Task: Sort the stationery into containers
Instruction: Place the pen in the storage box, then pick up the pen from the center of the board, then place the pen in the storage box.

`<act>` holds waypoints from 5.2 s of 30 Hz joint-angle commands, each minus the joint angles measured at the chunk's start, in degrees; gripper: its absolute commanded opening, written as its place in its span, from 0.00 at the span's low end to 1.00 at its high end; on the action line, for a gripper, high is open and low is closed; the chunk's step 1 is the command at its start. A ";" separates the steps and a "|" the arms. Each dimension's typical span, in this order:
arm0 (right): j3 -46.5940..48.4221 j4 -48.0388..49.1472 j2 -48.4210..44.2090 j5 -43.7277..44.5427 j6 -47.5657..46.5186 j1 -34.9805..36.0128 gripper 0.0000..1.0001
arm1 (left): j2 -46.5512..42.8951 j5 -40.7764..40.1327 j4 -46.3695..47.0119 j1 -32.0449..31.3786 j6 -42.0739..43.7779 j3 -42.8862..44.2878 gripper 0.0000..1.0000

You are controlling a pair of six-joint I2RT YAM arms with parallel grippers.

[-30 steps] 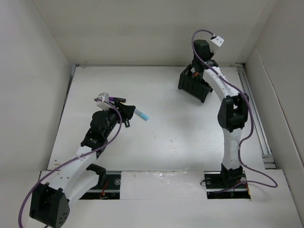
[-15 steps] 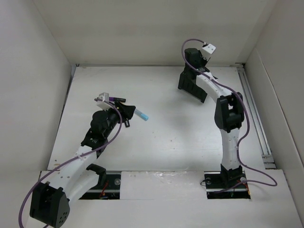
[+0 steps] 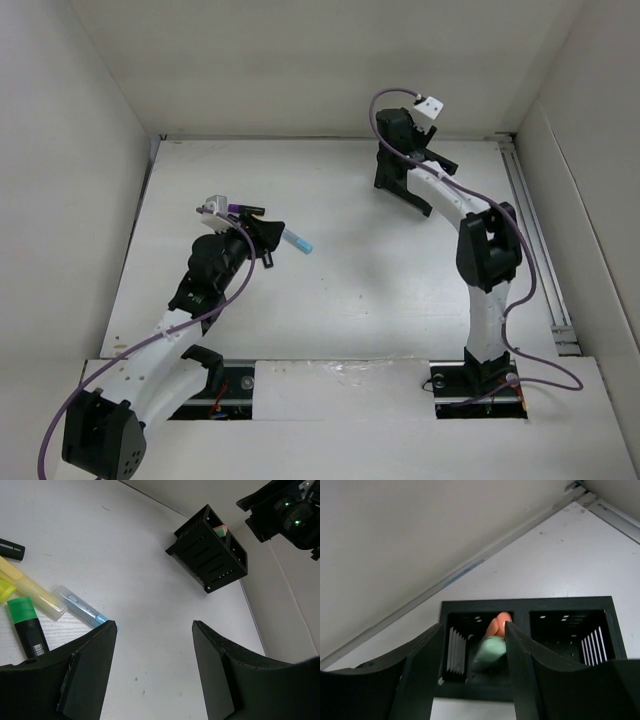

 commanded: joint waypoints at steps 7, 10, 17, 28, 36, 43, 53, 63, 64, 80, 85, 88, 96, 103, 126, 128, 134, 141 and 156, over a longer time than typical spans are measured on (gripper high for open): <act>-12.00 3.58 -14.47 -22.00 1.09 6.97 0.10 | -2.31 -0.29 1.86 0.01 0.36 1.16 0.59; -17.71 3.58 -15.09 -33.81 1.08 10.03 0.00 | -2.31 -0.29 1.08 0.01 0.36 1.68 0.59; -19.14 2.98 -8.69 -49.12 -0.85 15.40 0.21 | -7.32 -6.27 -1.65 0.01 -0.34 1.07 0.57; -6.13 -6.44 3.37 -52.81 -3.40 20.76 0.69 | -16.11 -11.37 -2.19 0.01 -1.39 -1.75 0.57; -0.68 -10.74 9.34 -51.93 -3.93 21.91 0.61 | -12.95 -9.60 -2.18 0.01 -1.39 -0.96 0.57; 4.95 -15.67 14.44 -49.91 -4.45 22.96 0.56 | -12.42 -9.60 -1.12 0.01 -1.39 -1.48 0.57; 0.75 -15.06 12.69 -38.13 -0.95 23.49 0.22 | -11.37 -7.78 -1.12 0.01 -1.39 -0.79 0.57; -10.87 -11.18 3.54 -38.66 4.07 18.92 0.47 | -10.75 -5.92 -0.08 0.01 -1.39 -0.87 0.57; -10.35 -11.18 3.54 -38.66 4.07 18.92 0.51 | -10.75 -6.53 -0.07 0.01 -1.39 -1.56 0.57; 1.35 -17.25 12.33 -37.08 -0.06 17.78 0.53 | -10.14 -6.45 -0.07 0.01 -1.39 -1.04 0.57; 2.58 -18.04 13.39 -39.62 -0.06 17.78 0.50 | -10.14 -6.18 -0.08 0.01 -1.39 -0.52 0.57; 3.81 -18.74 13.92 -39.10 -0.59 17.78 0.32 | -9.53 -6.71 -0.07 0.01 -1.39 -1.04 0.57; 2.66 -19.44 12.25 -39.63 0.73 16.64 0.03 | -9.52 -5.75 -0.07 0.01 -1.39 -0.96 0.57; -4.81 -12.86 2.50 -47.08 4.07 12.17 0.00 | -10.05 -5.49 -0.07 0.01 -1.39 -1.04 0.59; 19.62 -6.52 5.29 -12.56 5.92 -8.85 0.03 | -5.04 -2.84 0.64 0.01 0.19 0.88 0.57; 19.63 -6.00 6.00 -11.77 5.30 -8.85 0.03 | -5.04 -1.79 0.63 0.01 0.19 0.89 0.57; 17.25 -3.27 8.20 -8.87 2.67 -7.01 0.03 | -3.99 -0.84 1.34 0.01 0.19 0.89 0.57; 13.83 -1.08 8.73 -3.69 2.14 -4.64 0.11 | -3.98 -1.27 0.64 0.01 0.19 0.98 0.57; 2.33 2.95 -4.44 -7.89 3.98 0.19 0.55 | -5.65 -1.09 0.81 0.01 0.19 1.06 0.57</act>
